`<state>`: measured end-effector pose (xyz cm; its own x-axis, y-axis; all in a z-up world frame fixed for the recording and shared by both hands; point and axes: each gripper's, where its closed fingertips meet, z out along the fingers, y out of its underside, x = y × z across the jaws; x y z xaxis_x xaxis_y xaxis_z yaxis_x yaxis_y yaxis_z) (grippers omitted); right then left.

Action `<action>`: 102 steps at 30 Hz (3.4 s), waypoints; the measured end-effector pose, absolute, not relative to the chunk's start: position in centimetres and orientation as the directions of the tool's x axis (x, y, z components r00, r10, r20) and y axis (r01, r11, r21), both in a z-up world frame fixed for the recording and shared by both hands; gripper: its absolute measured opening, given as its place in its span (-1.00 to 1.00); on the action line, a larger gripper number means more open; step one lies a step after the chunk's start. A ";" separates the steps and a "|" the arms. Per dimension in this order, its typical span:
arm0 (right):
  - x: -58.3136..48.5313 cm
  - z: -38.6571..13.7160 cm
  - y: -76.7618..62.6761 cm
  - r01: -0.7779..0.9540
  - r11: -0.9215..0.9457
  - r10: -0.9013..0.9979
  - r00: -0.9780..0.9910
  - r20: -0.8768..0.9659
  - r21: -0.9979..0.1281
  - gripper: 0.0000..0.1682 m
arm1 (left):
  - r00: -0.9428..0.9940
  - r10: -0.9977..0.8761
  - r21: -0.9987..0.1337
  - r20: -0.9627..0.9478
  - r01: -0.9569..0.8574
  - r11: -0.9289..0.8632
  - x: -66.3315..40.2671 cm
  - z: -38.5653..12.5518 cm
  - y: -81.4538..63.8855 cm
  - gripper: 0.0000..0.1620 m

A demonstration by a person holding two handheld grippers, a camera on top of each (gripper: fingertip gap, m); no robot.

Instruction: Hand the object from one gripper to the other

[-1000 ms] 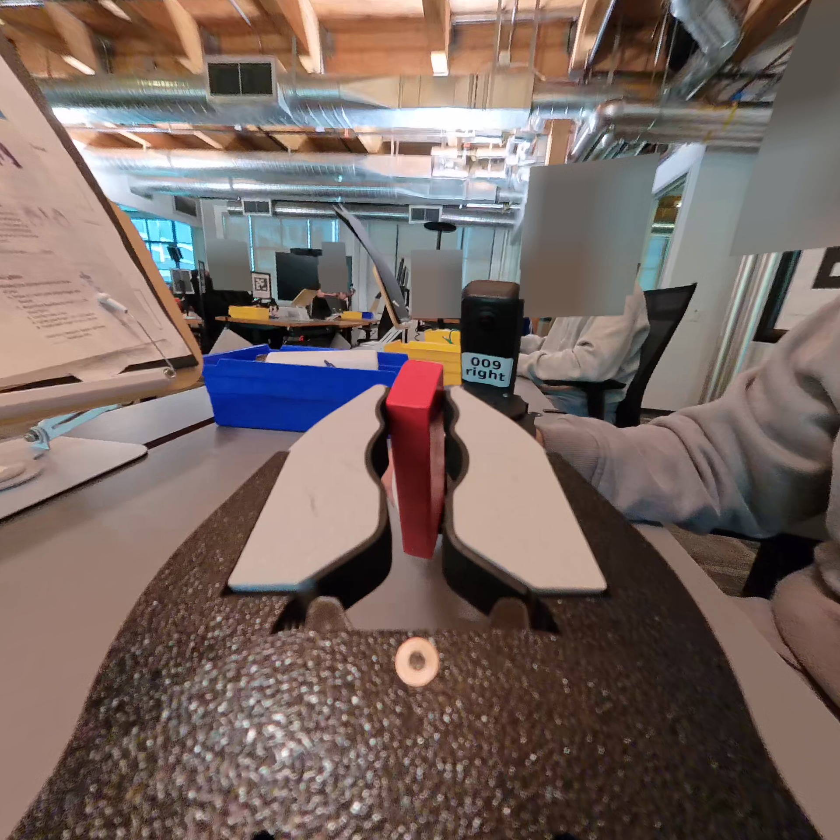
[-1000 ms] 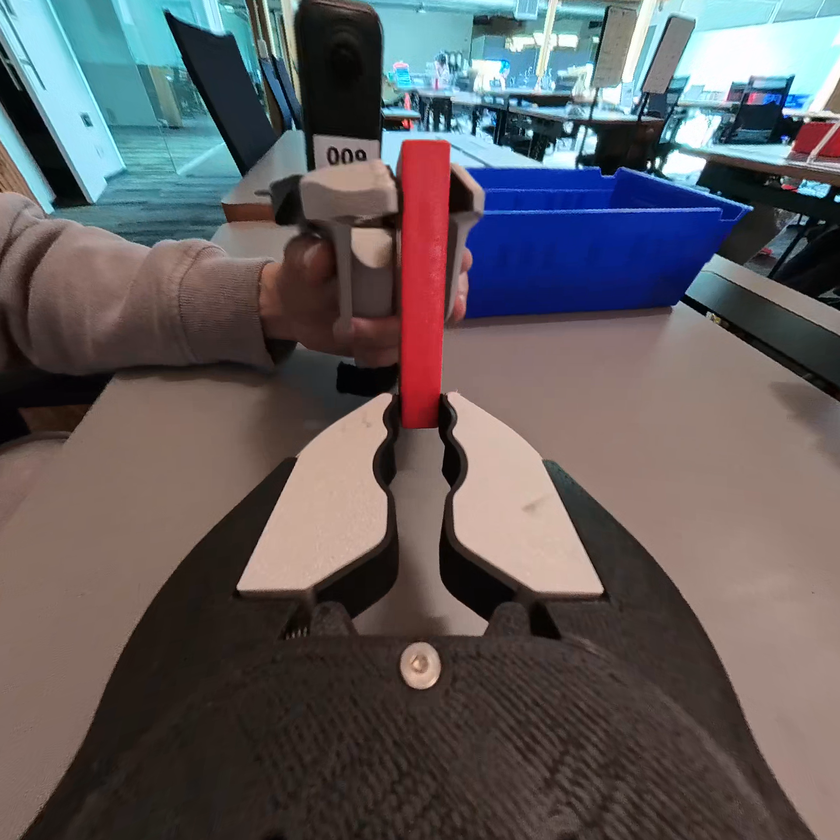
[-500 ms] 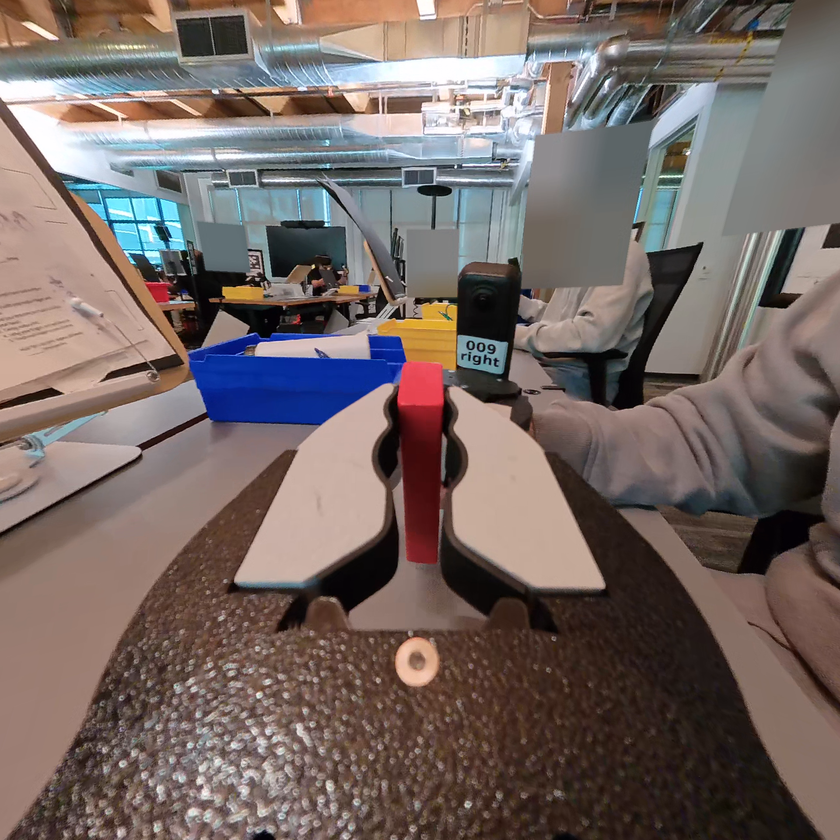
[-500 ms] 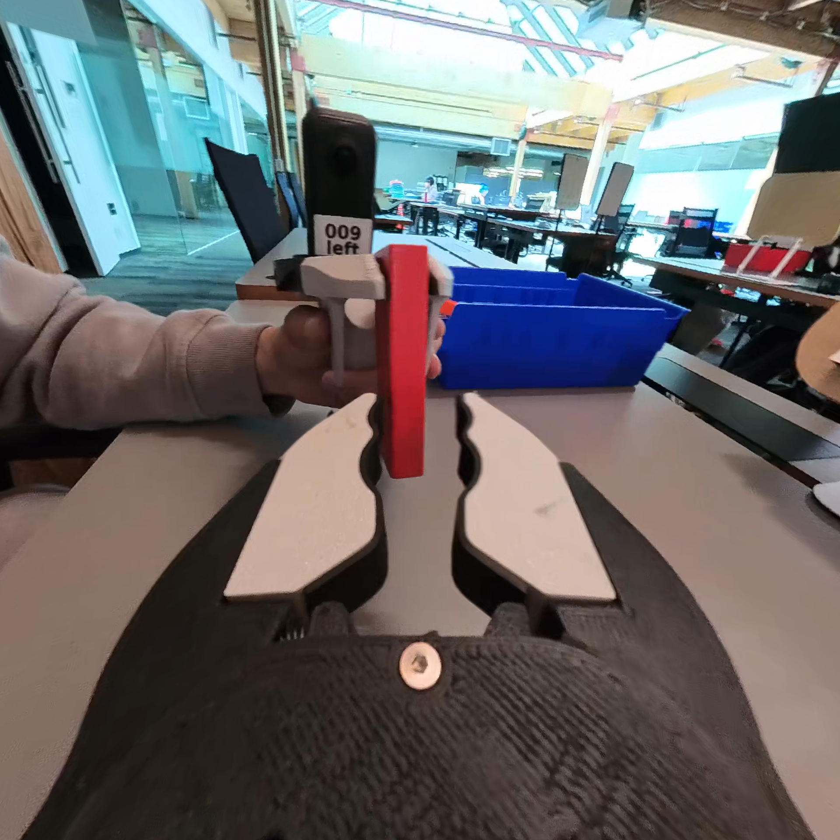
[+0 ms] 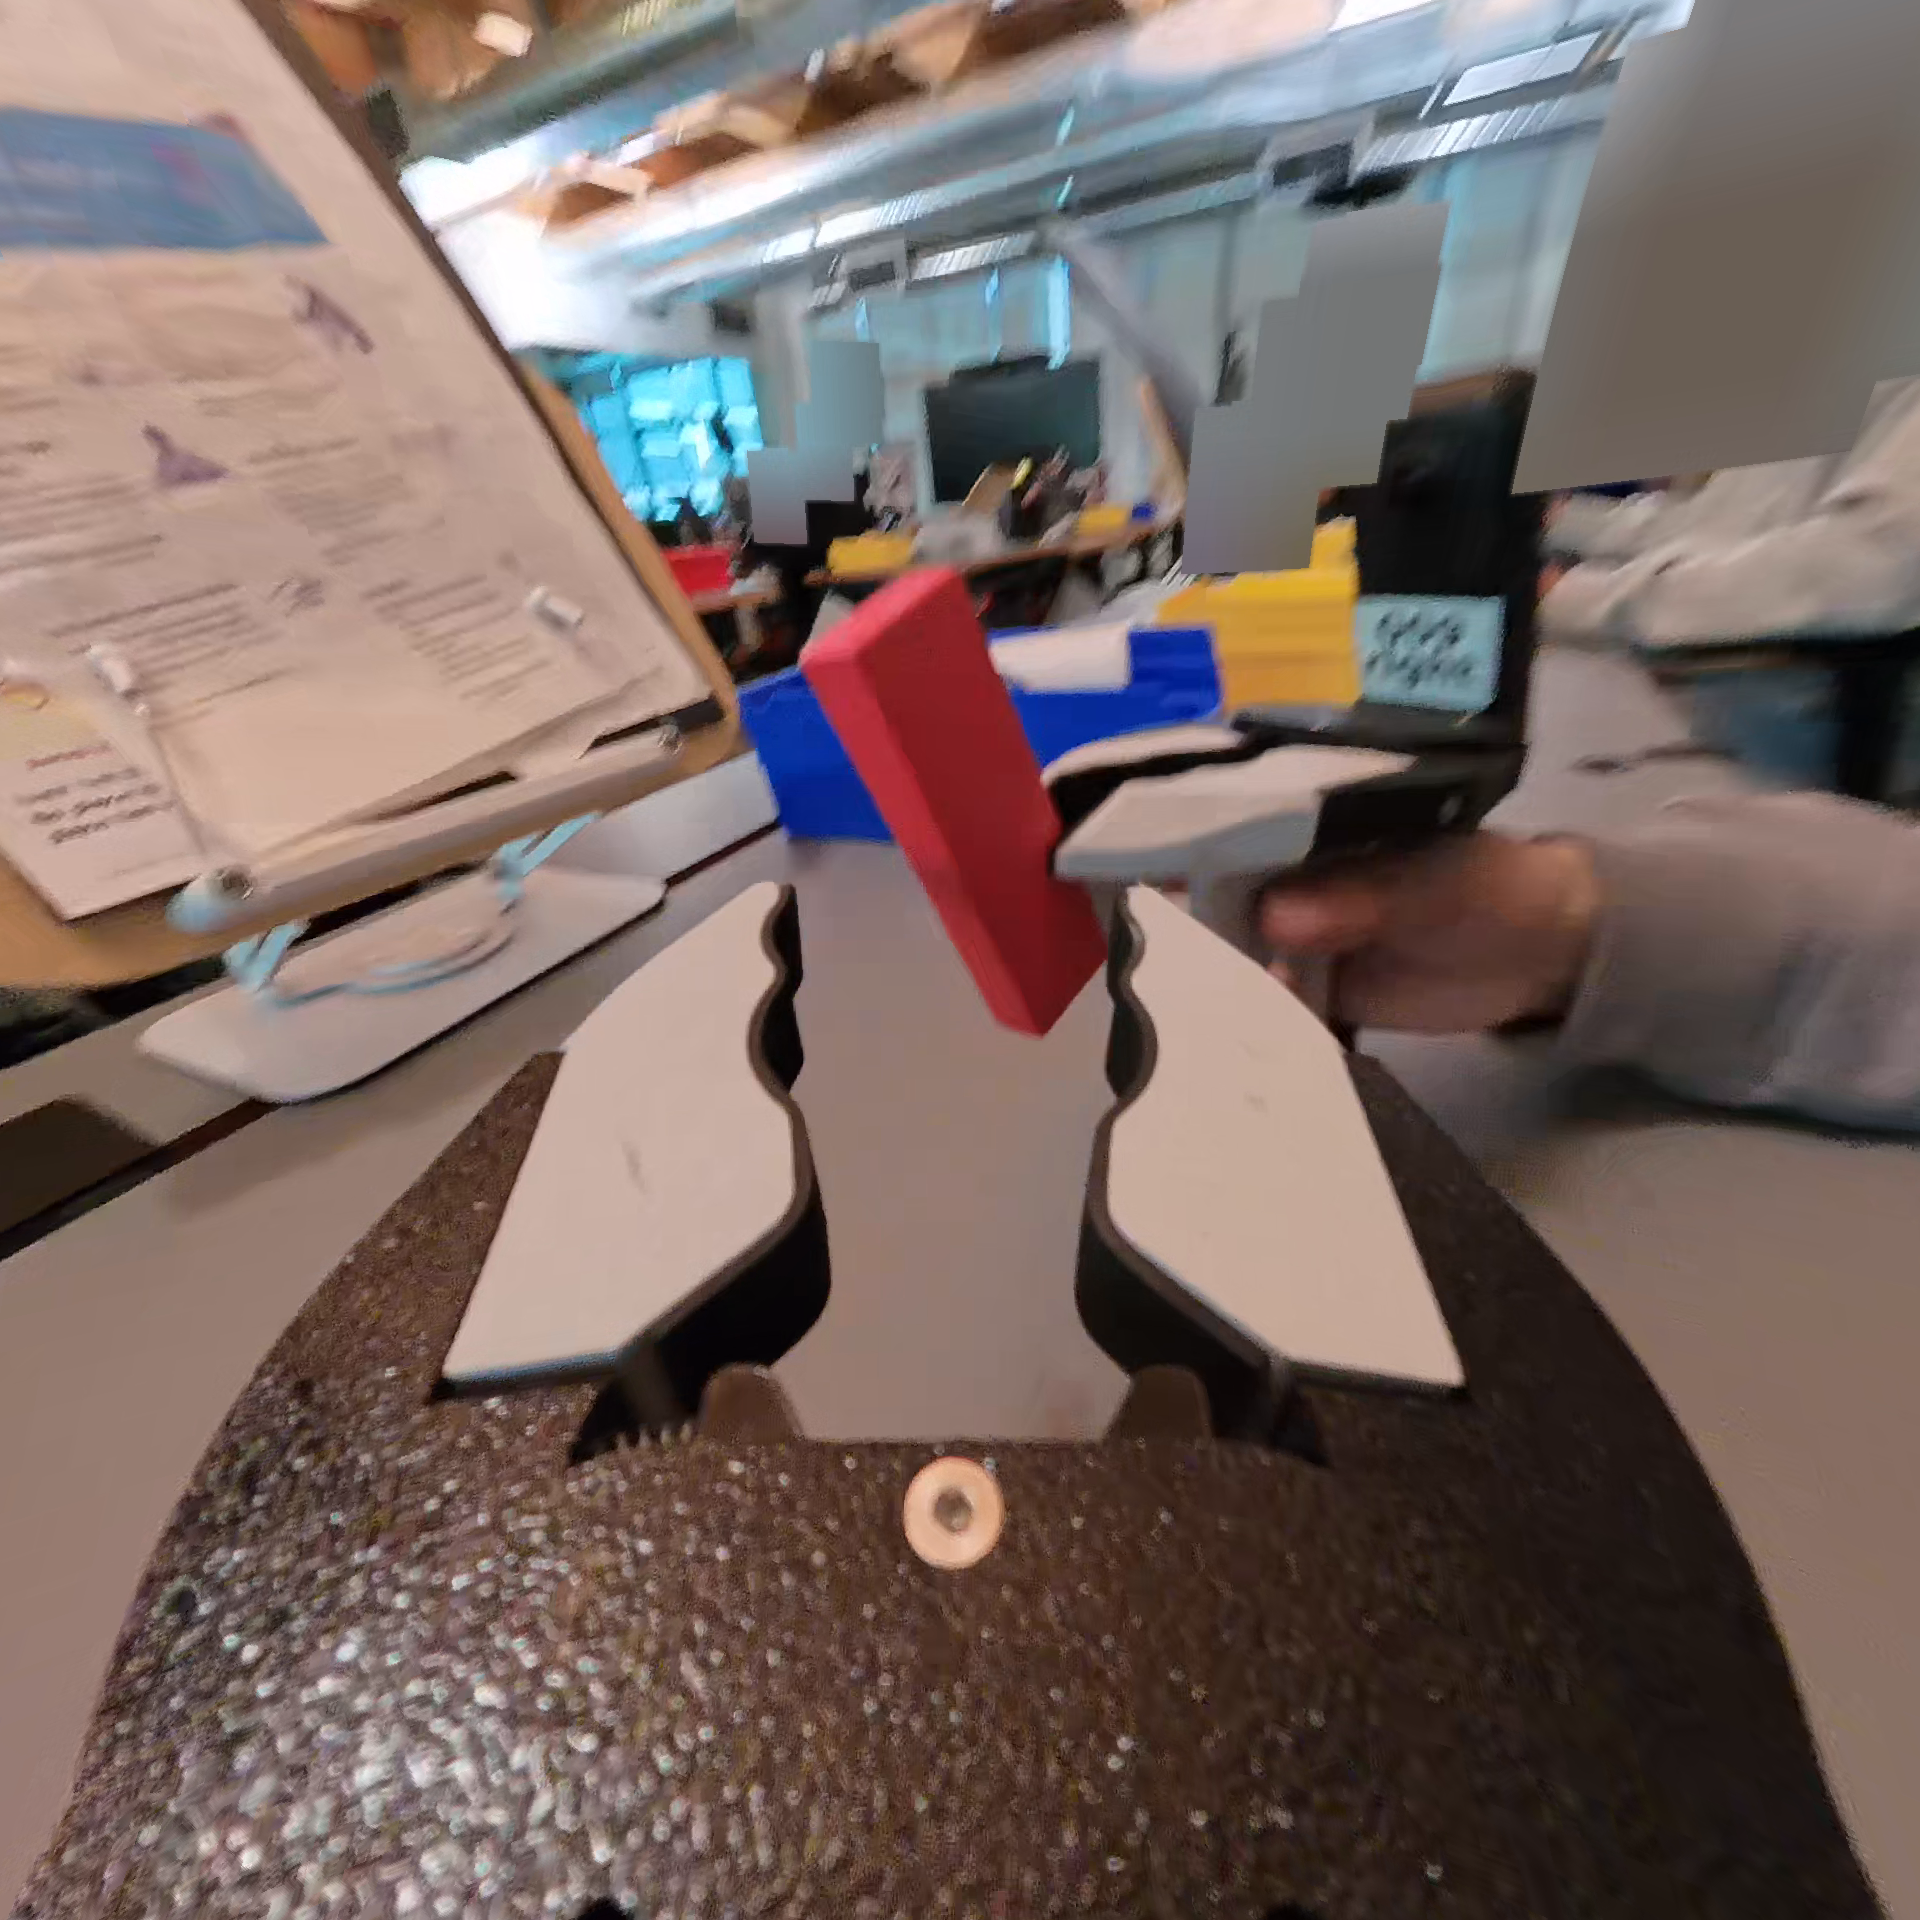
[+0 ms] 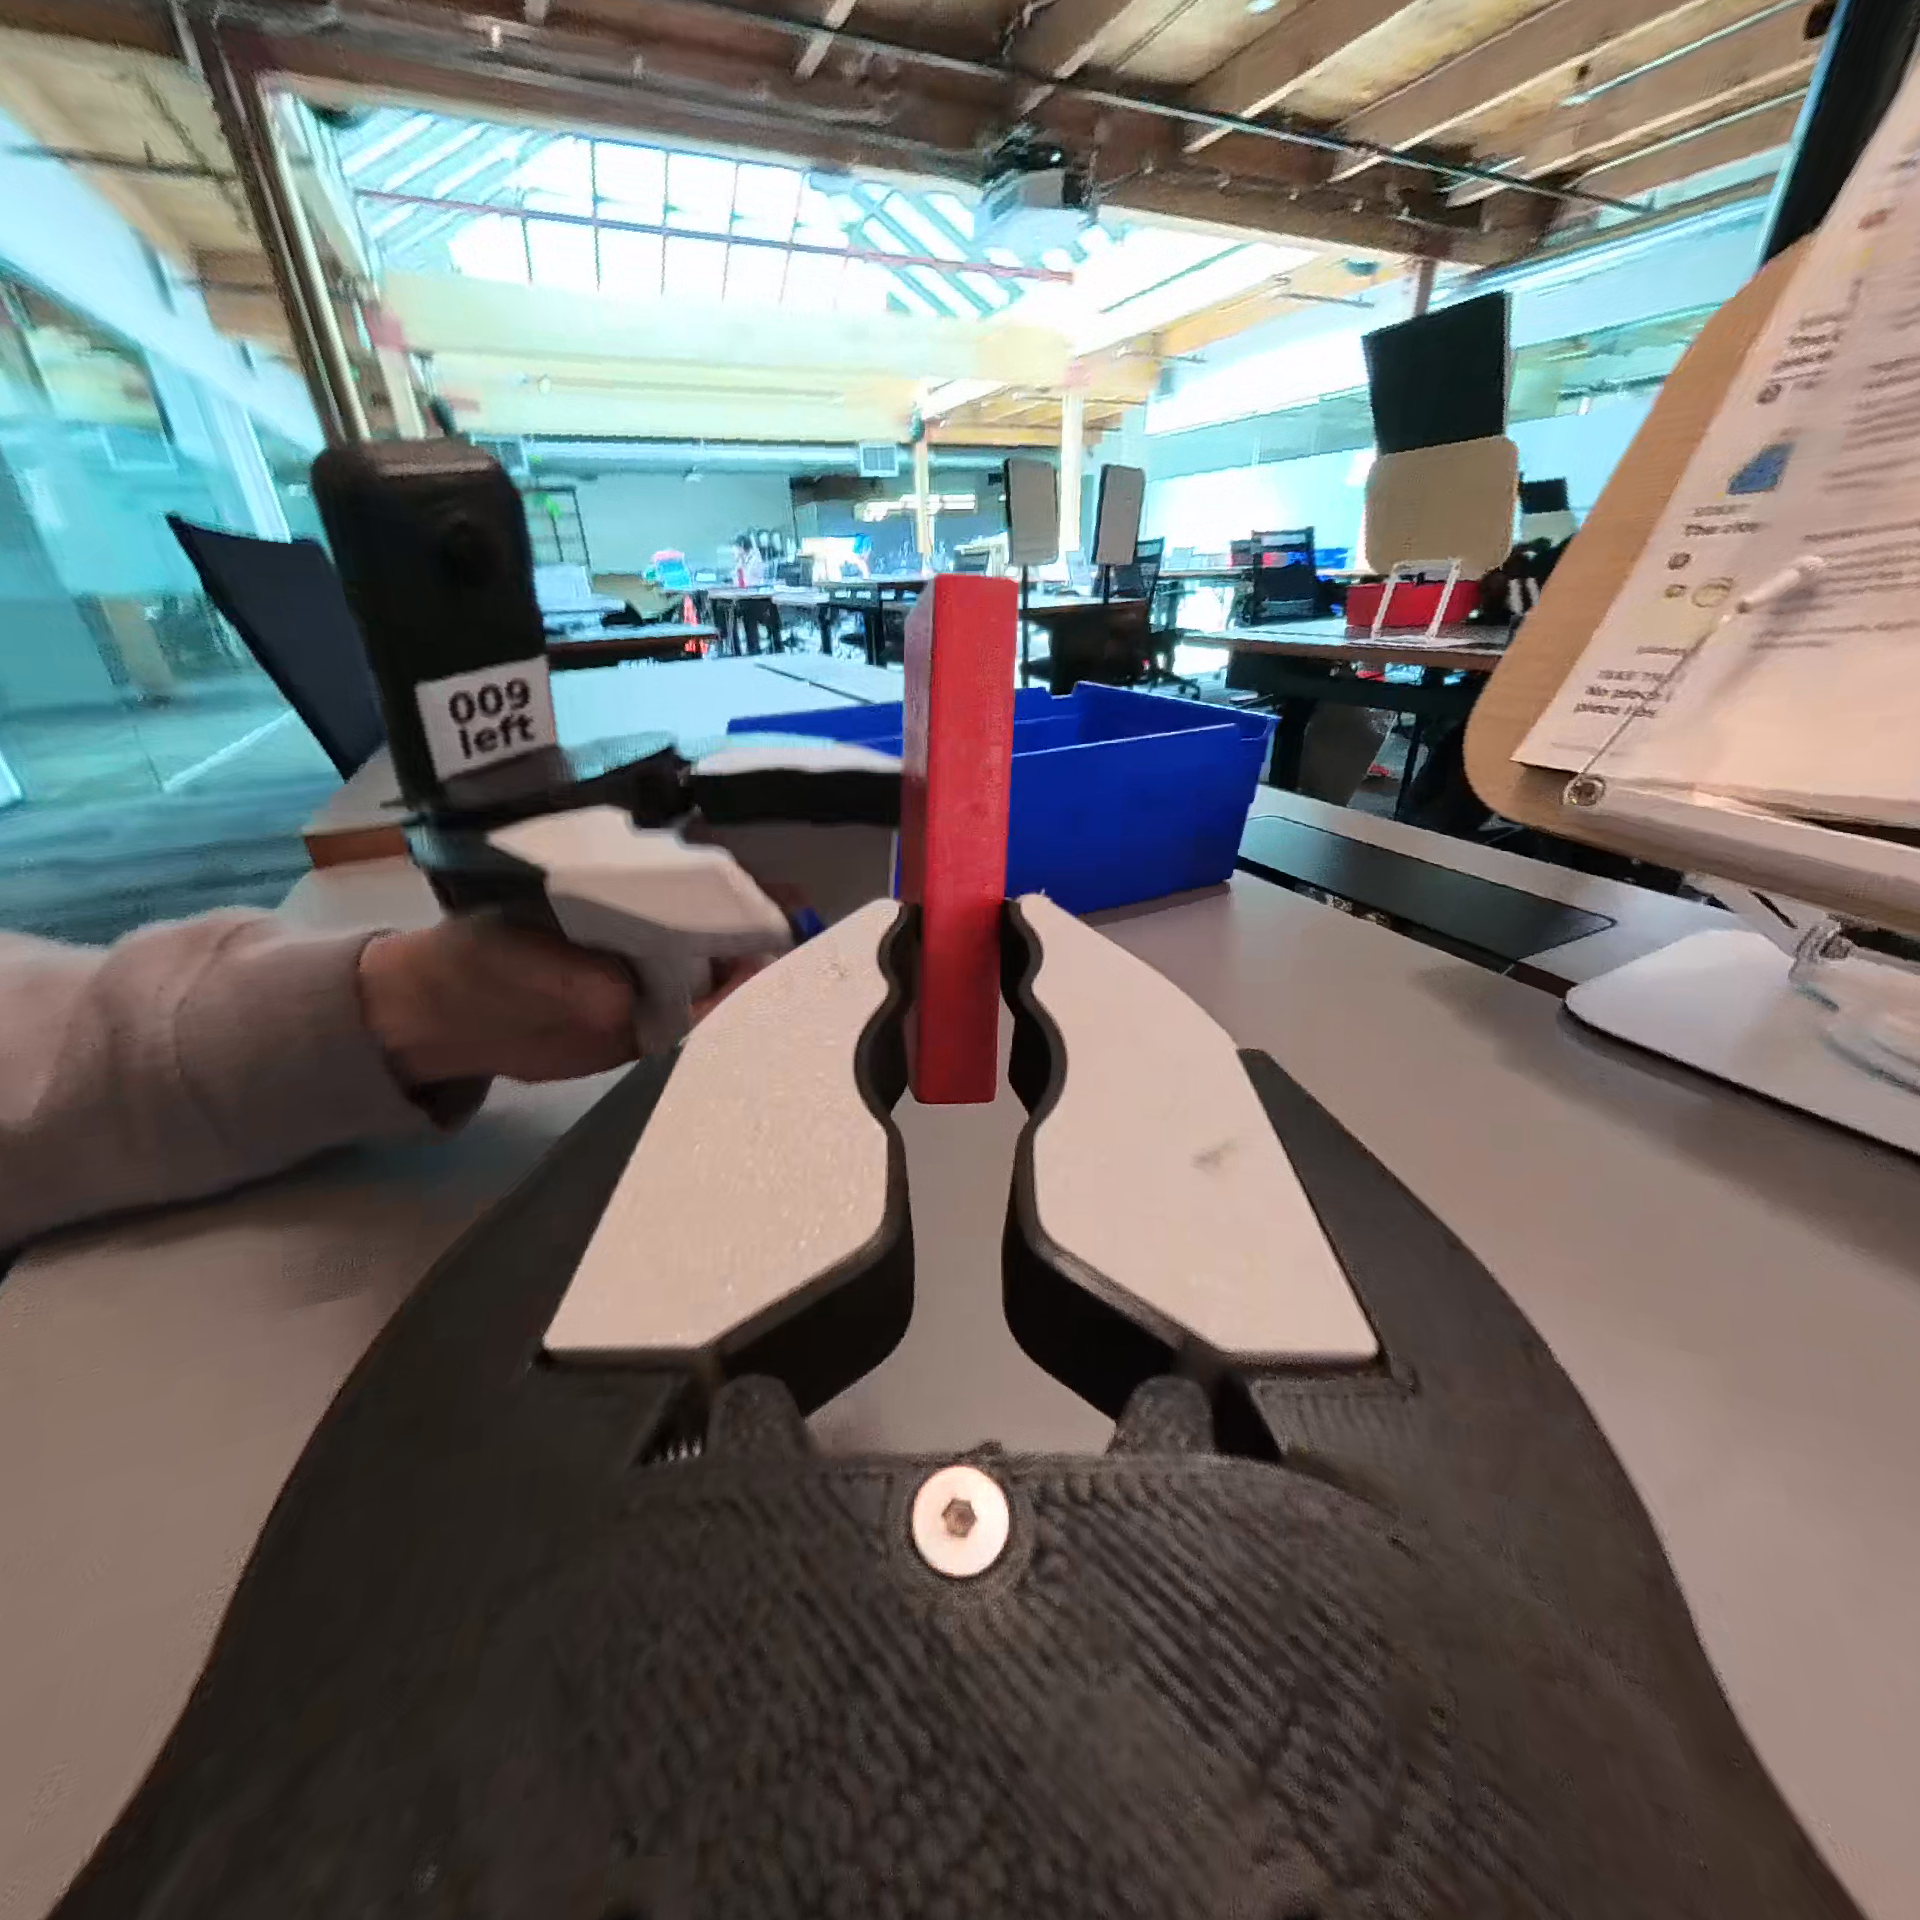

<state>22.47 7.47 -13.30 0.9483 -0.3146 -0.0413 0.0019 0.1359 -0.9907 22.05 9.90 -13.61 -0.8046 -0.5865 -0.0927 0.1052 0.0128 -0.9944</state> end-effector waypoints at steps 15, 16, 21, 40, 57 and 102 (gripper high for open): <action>22.1 -11.7 7.0 -0.322 0.421 -0.050 0.925 -0.376 -0.848 -0.82 | -0.882 -0.269 -0.908 0.387 -0.313 -0.279 20.5 -14.3 7.3 -0.72; 21.8 -11.7 7.2 -0.314 0.412 -0.044 0.931 -0.363 -0.856 -0.82 | -0.886 -0.268 -0.913 0.378 -0.309 -0.265 20.4 -14.4 7.2 -0.71; 21.0 -11.4 7.5 -0.270 0.400 -0.030 0.951 -0.307 -0.876 -0.82 | -0.913 -0.295 -0.953 0.284 -0.235 -0.189 19.9 -14.7 6.7 -0.79; 22.5 -11.7 6.9 -0.126 0.284 -0.238 0.951 -0.197 -0.951 -0.60 | -0.539 -0.620 -0.808 -0.570 0.230 0.542 23.1 -17.2 8.4 -0.79; 16.0 -12.5 7.0 0.086 0.124 0.171 0.979 0.107 -0.989 -0.60 | -0.969 -0.214 -0.951 -0.121 0.051 0.305 16.8 -19.3 4.9 -0.47; 35.4 -10.0 -25.3 -0.026 -0.383 -0.923 0.054 0.381 -0.923 -0.80 | -0.357 -0.562 -0.656 -0.746 0.249 0.713 24.9 -17.6 10.8 -0.41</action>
<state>35.43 -25.32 -10.02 0.0541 -0.9228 0.3814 -0.0256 -0.3832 -0.9233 24.93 10.84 -17.61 -0.3573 -0.5615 -0.7464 0.2495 0.7127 -0.6556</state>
